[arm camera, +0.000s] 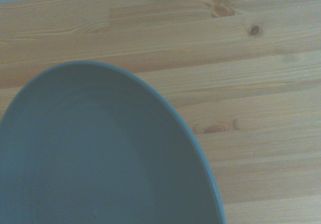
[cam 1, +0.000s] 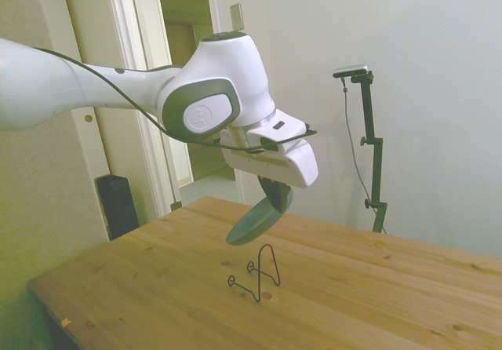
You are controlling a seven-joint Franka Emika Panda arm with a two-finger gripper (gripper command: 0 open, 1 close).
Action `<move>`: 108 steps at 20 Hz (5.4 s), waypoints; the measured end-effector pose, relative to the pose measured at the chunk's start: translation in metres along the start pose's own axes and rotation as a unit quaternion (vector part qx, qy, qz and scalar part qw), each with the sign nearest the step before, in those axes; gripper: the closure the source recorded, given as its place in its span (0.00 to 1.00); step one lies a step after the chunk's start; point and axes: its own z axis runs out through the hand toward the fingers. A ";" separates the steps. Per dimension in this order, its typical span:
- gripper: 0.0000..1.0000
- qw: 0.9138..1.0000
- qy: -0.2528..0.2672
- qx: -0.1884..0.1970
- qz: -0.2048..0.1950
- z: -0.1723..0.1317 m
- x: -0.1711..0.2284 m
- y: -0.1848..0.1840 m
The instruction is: Load the plate
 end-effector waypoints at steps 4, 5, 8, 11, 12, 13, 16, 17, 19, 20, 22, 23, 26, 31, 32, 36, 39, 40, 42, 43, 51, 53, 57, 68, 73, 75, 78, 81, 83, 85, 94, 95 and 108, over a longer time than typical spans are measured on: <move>1.00 1.000 -0.004 0.000 -0.001 -0.003 -0.002 0.000; 1.00 1.000 -0.004 0.000 -0.001 -0.003 -0.003 -0.001; 1.00 1.000 0.000 0.000 -0.010 0.000 -0.015 -0.014; 1.00 0.999 0.034 -0.012 -0.015 -0.002 -0.047 -0.038; 1.00 0.999 0.049 -0.016 -0.015 -0.004 -0.059 -0.044; 1.00 0.998 0.061 -0.018 -0.014 -0.007 -0.070 -0.048; 1.00 0.995 0.100 -0.029 -0.003 -0.009 -0.099 -0.052; 1.00 0.993 0.110 -0.033 0.004 -0.007 -0.106 -0.051; 1.00 0.990 0.130 -0.045 0.018 -0.003 -0.113 -0.047; 1.00 0.989 0.136 -0.048 0.023 -0.001 -0.114 -0.044; 1.00 0.988 0.142 -0.055 0.030 0.003 -0.114 -0.041; 1.00 0.988 0.144 -0.056 0.033 0.005 -0.114 -0.040; 1.00 0.987 0.145 -0.058 0.037 0.006 -0.113 -0.037; 1.00 0.979 0.182 -0.076 0.044 0.000 -0.123 -0.040; 1.00 0.977 0.189 -0.082 0.047 0.001 -0.127 -0.039; 1.00 0.968 0.222 -0.101 0.059 0.002 -0.137 -0.038; 1.00 0.961 0.245 -0.111 0.069 0.000 -0.143 -0.037; 1.00 0.958 0.251 -0.115 0.072 0.000 -0.144 -0.037; 1.00 0.953 0.264 -0.125 0.077 0.002 -0.145 -0.037; 1.00 0.951 0.271 -0.130 0.079 0.004 -0.146 -0.036; 1.00 0.933 0.314 -0.148 0.091 0.017 -0.150 -0.032; 1.00 0.931 0.321 -0.151 0.091 0.019 -0.150 -0.032; 1.00 0.928 0.326 -0.156 0.087 0.028 -0.151 -0.034; 1.00 0.916 0.355 -0.168 0.080 0.037 -0.171 -0.048; 1.00 0.917 0.353 -0.167 0.084 0.036 -0.166 -0.048; 1.00 0.917 0.354 -0.163 0.086 0.033 -0.164 -0.049; 1.00 0.918 0.354 -0.159 0.082 0.033 -0.169 -0.054; 1.00 0.916 0.361 -0.155 0.082 0.031 -0.176 -0.062; 1.00 0.911 0.370 -0.160 0.084 0.031 -0.180 -0.065; 1.00 0.905 0.381 -0.166 0.085 0.033 -0.181 -0.066; 1.00 0.892 0.406 -0.186 0.068 0.069 -0.181 -0.079; 1.00 0.892 0.407 -0.187 0.066 0.074 -0.182 -0.082; 1.00 0.892 0.402 -0.199 0.054 0.099 -0.195 -0.094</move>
